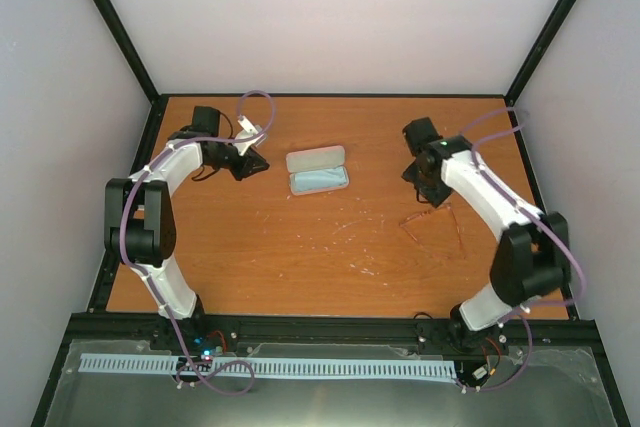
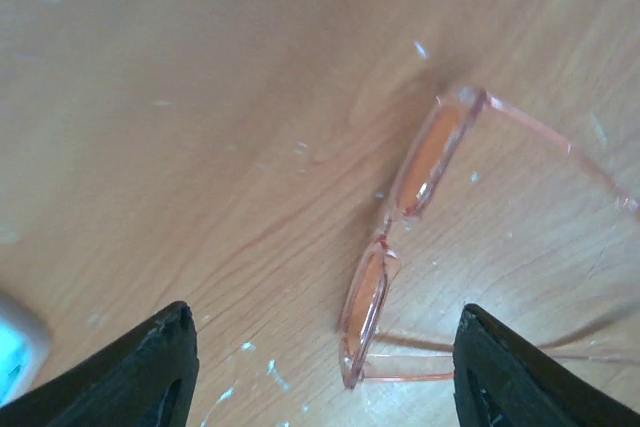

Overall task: Organize the sunglasses
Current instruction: Place the sunglasses at the center of the board, then pick up the sunglasses from the center of the board.

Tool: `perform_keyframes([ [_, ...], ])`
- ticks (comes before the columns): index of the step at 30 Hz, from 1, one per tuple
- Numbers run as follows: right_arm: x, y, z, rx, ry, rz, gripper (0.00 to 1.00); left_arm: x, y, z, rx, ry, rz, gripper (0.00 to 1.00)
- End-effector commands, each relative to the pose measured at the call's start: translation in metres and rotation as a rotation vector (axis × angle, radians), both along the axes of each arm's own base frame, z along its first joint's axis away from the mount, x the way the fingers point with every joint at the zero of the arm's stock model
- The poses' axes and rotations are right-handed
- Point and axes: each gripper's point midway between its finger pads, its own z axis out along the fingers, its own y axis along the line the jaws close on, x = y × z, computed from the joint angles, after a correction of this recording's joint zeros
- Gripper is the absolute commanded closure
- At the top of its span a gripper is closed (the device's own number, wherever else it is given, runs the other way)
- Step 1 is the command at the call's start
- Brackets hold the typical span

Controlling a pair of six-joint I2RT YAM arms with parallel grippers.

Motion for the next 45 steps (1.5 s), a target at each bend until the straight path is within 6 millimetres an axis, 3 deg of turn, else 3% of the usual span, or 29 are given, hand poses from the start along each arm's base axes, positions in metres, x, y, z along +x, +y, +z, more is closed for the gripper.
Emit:
perform_keyframes([
  [1, 0.014, -0.006, 0.066, -0.153, -0.190, 0.430, 0.31, 0.010, 0.005, 0.016, 0.017, -0.082, -0.017, 0.82],
  [4, 0.027, 0.006, 0.074, -0.286, -0.274, 0.831, 0.29, 0.012, 0.006, 0.017, 0.029, -0.092, -0.025, 0.82],
  [6, 0.023, 0.012, 0.061, -0.335, -0.271, 1.037, 0.27, 0.013, 0.006, 0.017, 0.037, -0.092, -0.034, 0.82],
  [10, 0.020, 0.008, 0.046, -0.351, -0.258, 1.204, 0.25, 0.011, -0.003, 0.028, 0.008, -0.114, -0.111, 0.81],
  [14, -0.002, 0.018, 0.027, -0.348, -0.199, 1.522, 0.26, 0.015, -0.015, 0.034, 0.034, -0.167, -0.167, 0.81],
  [19, -0.011, 0.006, 0.030, -0.367, -0.268, 1.679, 0.26, 0.019, -0.017, 0.030, 0.045, -0.146, -0.179, 0.81],
  [27, -0.038, -0.018, 0.003, -0.357, -0.143, 1.903, 0.28, 0.012, -0.013, 0.016, 0.077, -0.121, -0.191, 0.81],
  [33, -0.049, -0.016, -0.019, -0.334, -0.096, 2.067, 0.29, 0.008, -0.011, 0.008, 0.088, -0.089, -0.189, 0.81],
  [39, -0.042, -0.018, -0.036, -0.351, -0.065, 2.148, 0.30, 0.008, -0.010, 0.000, 0.092, -0.063, -0.185, 0.81],
  [45, -0.023, -0.015, -0.046, -0.393, -0.093, 2.177, 0.31, 0.008, -0.010, -0.004, 0.086, -0.043, -0.177, 0.81],
])
